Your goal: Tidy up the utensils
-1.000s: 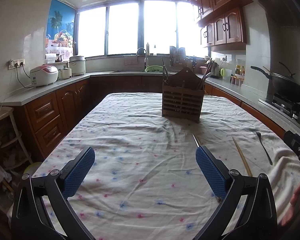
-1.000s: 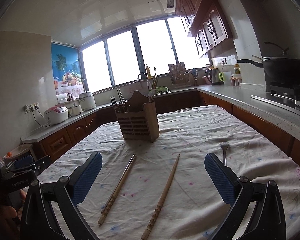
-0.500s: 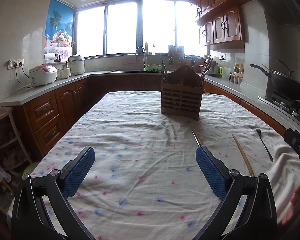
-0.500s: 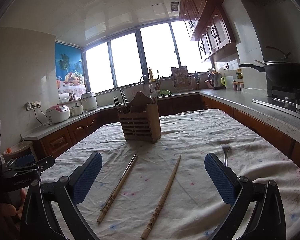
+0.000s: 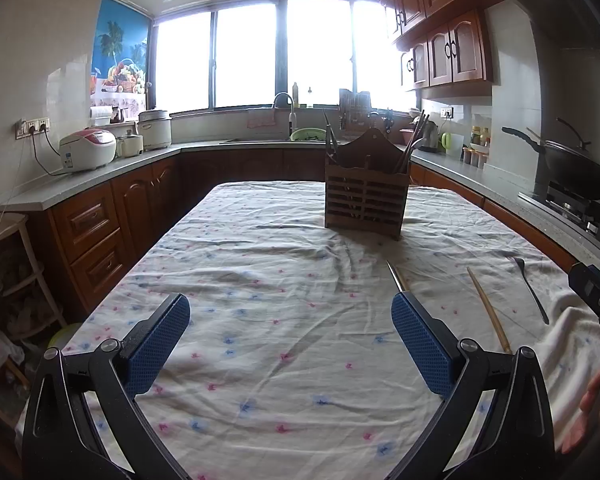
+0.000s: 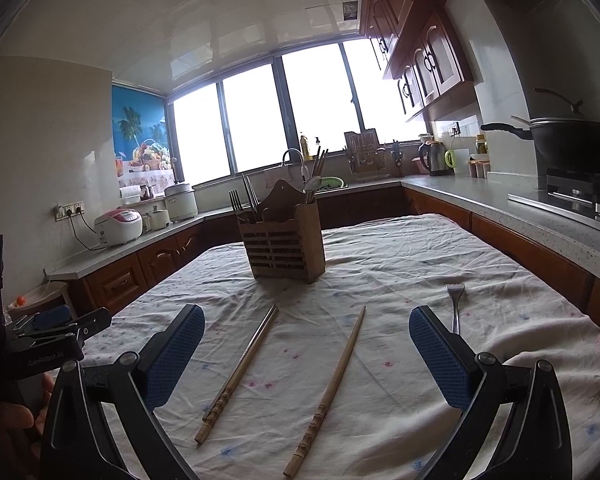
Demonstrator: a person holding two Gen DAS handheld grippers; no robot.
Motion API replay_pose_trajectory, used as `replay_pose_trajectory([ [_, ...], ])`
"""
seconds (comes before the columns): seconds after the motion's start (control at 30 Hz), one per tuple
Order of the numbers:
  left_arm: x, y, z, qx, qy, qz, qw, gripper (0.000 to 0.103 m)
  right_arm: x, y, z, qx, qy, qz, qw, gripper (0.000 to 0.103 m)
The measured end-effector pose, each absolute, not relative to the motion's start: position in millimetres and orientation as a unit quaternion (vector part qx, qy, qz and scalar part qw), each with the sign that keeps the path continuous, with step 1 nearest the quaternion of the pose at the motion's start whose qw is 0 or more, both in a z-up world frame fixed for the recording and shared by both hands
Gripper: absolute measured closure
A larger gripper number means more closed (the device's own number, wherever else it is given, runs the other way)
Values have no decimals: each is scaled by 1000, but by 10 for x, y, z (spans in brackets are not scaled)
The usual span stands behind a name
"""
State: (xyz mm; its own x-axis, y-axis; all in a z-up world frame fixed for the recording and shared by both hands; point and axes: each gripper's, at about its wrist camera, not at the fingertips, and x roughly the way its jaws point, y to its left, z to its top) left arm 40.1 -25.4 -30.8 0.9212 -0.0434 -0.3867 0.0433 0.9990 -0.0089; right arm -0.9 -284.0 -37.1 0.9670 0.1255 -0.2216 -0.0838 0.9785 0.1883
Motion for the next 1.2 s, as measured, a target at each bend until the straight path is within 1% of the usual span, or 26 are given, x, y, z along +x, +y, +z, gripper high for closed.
replay_pose_trajectory([
  [1.2, 338, -276, -221, 11, 198, -34, 980, 0, 4, -2732, -376, 77, 134, 59, 986, 0],
])
